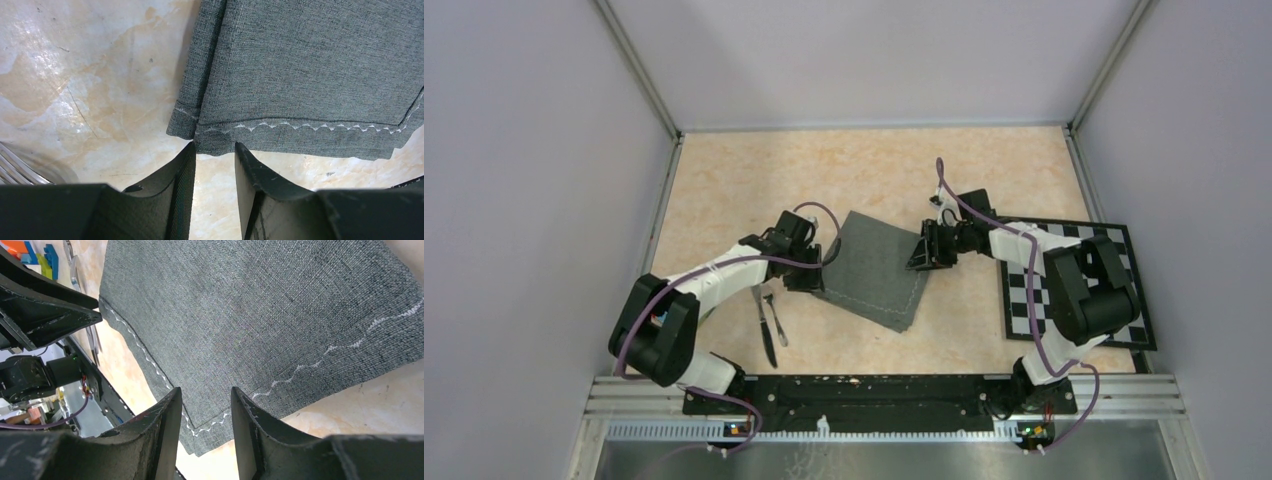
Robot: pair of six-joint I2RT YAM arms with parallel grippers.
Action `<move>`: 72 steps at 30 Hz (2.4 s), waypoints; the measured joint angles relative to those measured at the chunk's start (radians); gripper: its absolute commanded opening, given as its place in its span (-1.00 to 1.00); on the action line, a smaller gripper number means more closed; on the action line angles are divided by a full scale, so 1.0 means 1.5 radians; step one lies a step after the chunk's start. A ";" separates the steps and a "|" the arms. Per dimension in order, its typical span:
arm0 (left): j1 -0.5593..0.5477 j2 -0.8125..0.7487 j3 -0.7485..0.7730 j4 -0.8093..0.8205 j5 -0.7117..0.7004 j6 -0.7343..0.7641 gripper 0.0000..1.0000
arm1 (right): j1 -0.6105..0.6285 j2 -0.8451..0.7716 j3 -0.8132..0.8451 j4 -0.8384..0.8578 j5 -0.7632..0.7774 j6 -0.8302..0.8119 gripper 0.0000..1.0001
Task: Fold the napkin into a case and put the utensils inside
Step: Smooth out the square-folded napkin at the center of the board, then rotate the square-folded napkin at the center of the board.
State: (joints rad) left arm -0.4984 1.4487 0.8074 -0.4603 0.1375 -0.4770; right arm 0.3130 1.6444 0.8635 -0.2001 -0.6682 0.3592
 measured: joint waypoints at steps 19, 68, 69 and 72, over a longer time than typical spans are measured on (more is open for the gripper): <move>0.000 0.012 -0.032 0.018 -0.010 -0.010 -0.37 | 0.000 0.000 -0.009 0.023 -0.010 0.000 -0.20; 0.027 -0.027 0.022 -0.019 -0.063 0.005 0.14 | 0.040 -0.009 -0.031 0.044 -0.031 0.025 -0.17; 0.031 -0.024 0.022 -0.015 -0.060 0.005 0.10 | 0.042 -0.009 -0.032 0.045 -0.032 0.028 -0.17; 0.044 0.005 0.021 0.008 -0.052 0.009 -0.13 | 0.045 -0.010 -0.035 0.049 -0.032 0.030 -0.16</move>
State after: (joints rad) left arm -0.4320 1.4559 0.8394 -0.4488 0.0601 -0.4641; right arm 0.3798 1.6299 0.8116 -0.1268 -0.7158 0.4046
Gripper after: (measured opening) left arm 0.536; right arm 0.416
